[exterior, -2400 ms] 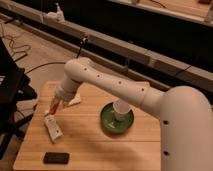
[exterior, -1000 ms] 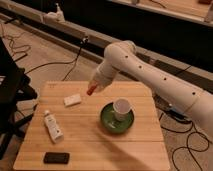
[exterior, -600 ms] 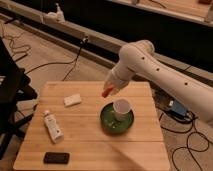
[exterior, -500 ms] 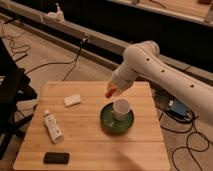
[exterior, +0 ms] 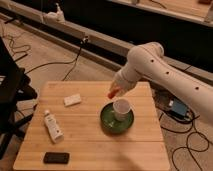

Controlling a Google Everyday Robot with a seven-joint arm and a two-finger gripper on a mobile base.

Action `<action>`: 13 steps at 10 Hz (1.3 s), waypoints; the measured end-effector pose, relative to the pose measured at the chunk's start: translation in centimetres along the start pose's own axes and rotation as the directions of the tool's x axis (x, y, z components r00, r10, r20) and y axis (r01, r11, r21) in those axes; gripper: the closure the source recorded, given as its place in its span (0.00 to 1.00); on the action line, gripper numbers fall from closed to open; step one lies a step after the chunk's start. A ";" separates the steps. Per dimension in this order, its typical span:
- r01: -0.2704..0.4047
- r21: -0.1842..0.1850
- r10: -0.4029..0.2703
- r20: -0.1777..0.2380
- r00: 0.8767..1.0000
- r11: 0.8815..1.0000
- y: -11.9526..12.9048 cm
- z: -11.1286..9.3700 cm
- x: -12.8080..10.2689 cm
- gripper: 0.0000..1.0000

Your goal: Place the pepper in the ceramic cup

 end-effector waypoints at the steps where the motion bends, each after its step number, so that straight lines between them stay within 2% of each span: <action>1: 0.001 0.000 -0.001 0.001 1.000 1.000 -0.1 0.0 0.0 1.00; 4: -0.094 -0.039 0.094 0.008 0.995 0.995 2.9 1.5 1.8 1.00; 5: -0.131 -0.051 0.132 0.012 0.991 0.990 4.0 2.2 2.4 0.95; 7: -0.187 -0.082 0.189 0.016 0.982 0.979 5.7 3.7 3.4 0.78; 8: -0.207 -0.096 0.210 0.017 0.978 0.974 6.1 4.5 3.8 0.75; 9: -0.227 -0.112 0.230 0.018 0.973 0.968 6.4 5.5 4.2 0.75; 13: -0.289 -0.128 0.293 0.007 0.956 0.949 7.4 7.0 5.8 0.74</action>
